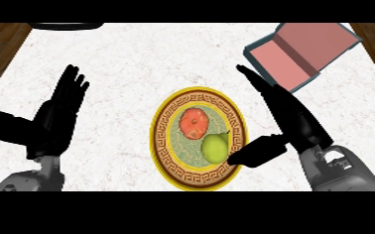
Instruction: Pick the squash from the plate and place it in the cardboard box
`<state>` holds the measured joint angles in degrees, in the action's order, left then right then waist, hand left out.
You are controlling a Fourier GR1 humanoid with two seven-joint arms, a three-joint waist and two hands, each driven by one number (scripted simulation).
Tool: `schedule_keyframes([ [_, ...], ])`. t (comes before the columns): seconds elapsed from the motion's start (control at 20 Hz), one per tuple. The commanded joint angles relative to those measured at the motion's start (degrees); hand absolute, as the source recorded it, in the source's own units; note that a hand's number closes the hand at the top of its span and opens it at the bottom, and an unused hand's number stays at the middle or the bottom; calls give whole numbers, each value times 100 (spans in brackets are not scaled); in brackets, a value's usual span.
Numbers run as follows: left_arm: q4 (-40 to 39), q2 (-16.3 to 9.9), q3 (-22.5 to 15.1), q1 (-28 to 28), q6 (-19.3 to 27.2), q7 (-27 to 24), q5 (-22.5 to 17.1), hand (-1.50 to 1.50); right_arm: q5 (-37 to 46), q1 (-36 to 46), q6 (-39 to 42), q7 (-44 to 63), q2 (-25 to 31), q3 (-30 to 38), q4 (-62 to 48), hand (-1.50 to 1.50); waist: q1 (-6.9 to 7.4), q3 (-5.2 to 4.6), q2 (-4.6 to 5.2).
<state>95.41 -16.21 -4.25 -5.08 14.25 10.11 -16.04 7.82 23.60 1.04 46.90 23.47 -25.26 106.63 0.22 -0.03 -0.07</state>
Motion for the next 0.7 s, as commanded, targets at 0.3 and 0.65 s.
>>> schedule_keyframes([
  [0.3, -49, 210, 177, -153, -138, 153, 382, 0, 592, 47, 533, 543, -1044, 177, -283, -150, -13, 2, 4],
  [0.65, 228, 249, 423, -115, -361, 407, 180, 0, 1510, -359, 164, 76, -1618, -130, -796, -150, -11, 3, 1],
])
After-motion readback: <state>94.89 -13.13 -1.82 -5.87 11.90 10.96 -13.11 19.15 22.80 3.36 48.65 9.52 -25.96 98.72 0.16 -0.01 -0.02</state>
